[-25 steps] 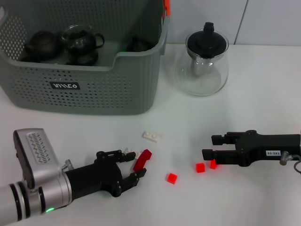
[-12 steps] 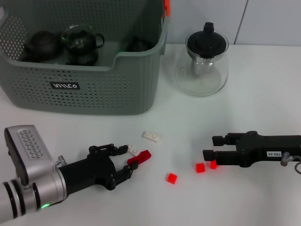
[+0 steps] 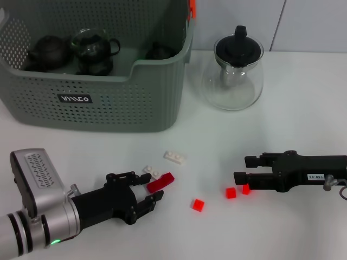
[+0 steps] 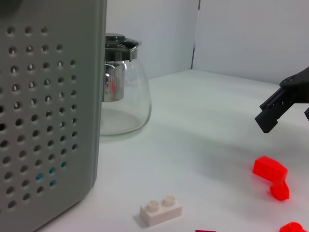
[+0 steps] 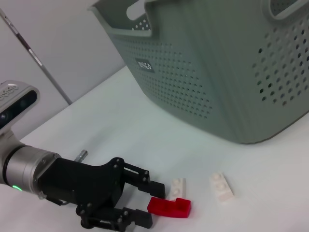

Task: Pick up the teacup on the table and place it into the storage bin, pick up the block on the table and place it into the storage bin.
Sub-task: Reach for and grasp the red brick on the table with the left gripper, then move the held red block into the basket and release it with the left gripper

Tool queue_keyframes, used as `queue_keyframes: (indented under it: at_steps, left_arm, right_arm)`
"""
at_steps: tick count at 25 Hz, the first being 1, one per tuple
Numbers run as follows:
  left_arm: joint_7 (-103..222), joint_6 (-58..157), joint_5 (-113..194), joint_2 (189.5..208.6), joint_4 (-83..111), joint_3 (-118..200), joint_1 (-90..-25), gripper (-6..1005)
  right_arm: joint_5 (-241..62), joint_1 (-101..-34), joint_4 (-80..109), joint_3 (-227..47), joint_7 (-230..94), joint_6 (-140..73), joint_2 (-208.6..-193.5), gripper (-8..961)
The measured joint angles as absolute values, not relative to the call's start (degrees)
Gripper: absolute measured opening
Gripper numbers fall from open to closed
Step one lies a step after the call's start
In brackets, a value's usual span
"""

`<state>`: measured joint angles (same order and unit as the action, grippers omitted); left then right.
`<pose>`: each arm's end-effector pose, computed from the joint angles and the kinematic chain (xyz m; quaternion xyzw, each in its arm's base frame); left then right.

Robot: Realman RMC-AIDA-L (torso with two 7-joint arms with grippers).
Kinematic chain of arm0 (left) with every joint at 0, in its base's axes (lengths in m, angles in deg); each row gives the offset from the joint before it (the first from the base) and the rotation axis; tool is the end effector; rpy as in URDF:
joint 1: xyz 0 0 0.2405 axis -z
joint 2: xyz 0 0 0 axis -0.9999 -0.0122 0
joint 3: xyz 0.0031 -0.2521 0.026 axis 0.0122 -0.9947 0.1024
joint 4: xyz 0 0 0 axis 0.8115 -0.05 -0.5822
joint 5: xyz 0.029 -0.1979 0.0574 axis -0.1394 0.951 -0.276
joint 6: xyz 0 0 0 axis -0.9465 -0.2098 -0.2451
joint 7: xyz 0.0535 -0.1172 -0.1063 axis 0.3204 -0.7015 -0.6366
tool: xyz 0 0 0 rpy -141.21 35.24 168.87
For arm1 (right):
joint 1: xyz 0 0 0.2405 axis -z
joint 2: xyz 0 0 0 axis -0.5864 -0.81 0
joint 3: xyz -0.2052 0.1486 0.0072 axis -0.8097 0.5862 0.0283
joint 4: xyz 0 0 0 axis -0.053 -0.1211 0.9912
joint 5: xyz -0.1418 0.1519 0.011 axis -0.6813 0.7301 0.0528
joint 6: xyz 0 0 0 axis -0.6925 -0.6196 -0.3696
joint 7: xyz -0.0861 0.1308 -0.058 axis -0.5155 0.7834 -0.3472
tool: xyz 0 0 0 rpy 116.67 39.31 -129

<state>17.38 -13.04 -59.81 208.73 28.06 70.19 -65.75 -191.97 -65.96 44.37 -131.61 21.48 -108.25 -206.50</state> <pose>-0.3062 0.2736 -0.1153 -0.9315 -0.1949 -0.2016 0.2315 0.2693 0.3227 -0.0506 -0.9240 0.3343 0.1706 0.0733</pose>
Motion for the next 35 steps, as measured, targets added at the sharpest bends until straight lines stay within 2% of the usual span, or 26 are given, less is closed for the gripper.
queue_keyframes:
  at_steps: [3, 9, 14, 21, 27, 30, 35]
  left_arm:
    - [17.38, -13.07, -59.64, 208.75, 28.06, 70.13, -65.78, 481]
    - [17.38, -13.03, -59.70, 208.84, 28.07, 70.14, -65.73, 295]
    - [16.68, -13.65, -59.44, 208.74, 28.24, 69.80, -65.85, 178]
    - [10.11, -17.15, -60.05, 208.04, 30.99, 69.98, -66.55, 177]
    - [-3.52, -34.00, -59.67, 206.29, 44.11, 66.14, -70.42, 177]
    - [-9.63, -43.61, -59.32, 205.19, 49.74, 59.48, -70.07, 177]
    - [-22.89, -52.88, -55.33, 201.35, 52.83, 47.77, -65.49, 177]
  right_arm:
    - [-191.97, -65.92, 44.37, -131.62, 21.48, -108.25, -206.50, 738]
    - [-191.97, -65.80, 44.37, -131.62, 21.45, -108.22, -206.50, 737]
    - [-191.97, -65.78, 44.37, -131.62, 21.43, -108.17, -206.50, 736]
    - [-191.96, -65.78, 44.37, -131.62, 21.40, -108.25, -206.46, 737]
    - [-191.96, -65.74, 44.37, -131.62, 21.39, -108.31, -206.41, 737]
    - [-191.96, -65.70, 44.37, -131.62, 21.39, -108.29, -206.41, 738]
    - [-191.96, -65.76, 44.37, -131.62, 21.39, -108.35, -206.33, 736]
